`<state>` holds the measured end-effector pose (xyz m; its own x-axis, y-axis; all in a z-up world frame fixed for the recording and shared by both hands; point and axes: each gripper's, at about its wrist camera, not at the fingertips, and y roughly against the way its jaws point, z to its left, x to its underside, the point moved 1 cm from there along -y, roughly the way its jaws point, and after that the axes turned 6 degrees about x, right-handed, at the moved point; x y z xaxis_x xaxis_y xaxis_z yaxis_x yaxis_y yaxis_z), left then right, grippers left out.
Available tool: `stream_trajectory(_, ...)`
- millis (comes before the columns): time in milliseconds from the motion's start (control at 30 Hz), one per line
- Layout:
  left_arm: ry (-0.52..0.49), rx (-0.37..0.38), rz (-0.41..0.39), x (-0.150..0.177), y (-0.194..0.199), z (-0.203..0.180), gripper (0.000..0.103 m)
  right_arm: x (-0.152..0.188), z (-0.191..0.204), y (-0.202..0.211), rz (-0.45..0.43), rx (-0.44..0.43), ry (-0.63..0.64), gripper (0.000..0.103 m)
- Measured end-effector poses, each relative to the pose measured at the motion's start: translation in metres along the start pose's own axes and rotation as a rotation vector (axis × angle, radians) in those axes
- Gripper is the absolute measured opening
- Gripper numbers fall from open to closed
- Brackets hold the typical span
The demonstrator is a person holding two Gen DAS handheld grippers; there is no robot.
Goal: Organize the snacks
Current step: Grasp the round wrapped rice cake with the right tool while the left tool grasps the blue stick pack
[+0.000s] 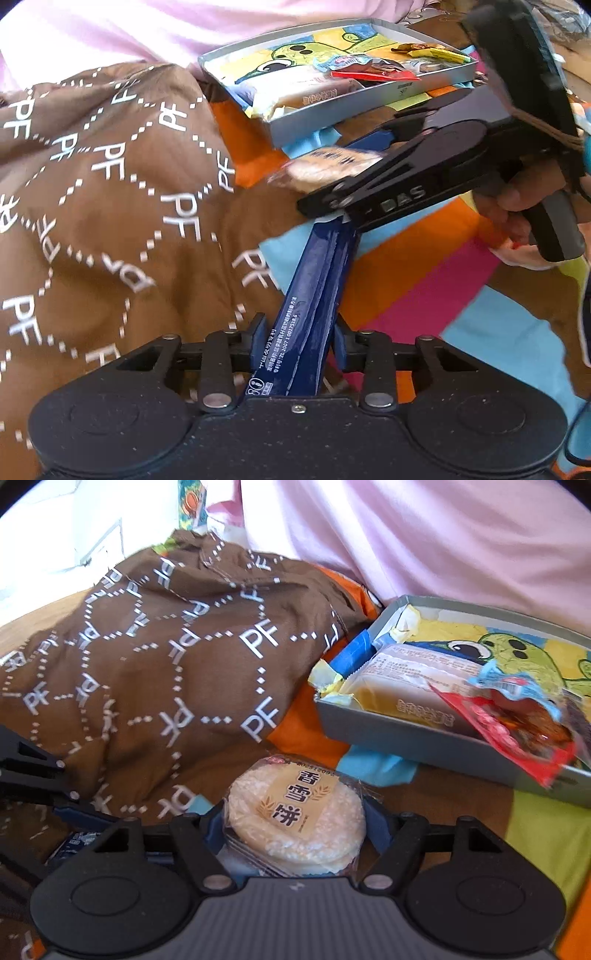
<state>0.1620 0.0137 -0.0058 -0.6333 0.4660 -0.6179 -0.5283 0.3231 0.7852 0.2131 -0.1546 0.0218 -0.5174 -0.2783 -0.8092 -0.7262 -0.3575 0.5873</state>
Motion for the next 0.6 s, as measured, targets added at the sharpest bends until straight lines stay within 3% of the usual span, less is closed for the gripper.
stream_trajectory(333,0.132,0.002,-0.035,0.009,0.026,-0.001,0.025,0.008,0.001,0.058,-0.123,0.028,0.045,0.076)
stream_trajectory(467,0.166,-0.022,-0.066,0.007,0.032,-0.004,0.008,0.003,-0.007,0.073,-0.165,0.047,0.028,0.076)
stream_trajectory(600,0.198,-0.028,-0.050,0.004,0.030,-0.004,0.008,0.000,-0.014,0.081,-0.180,0.053,0.013,0.076)
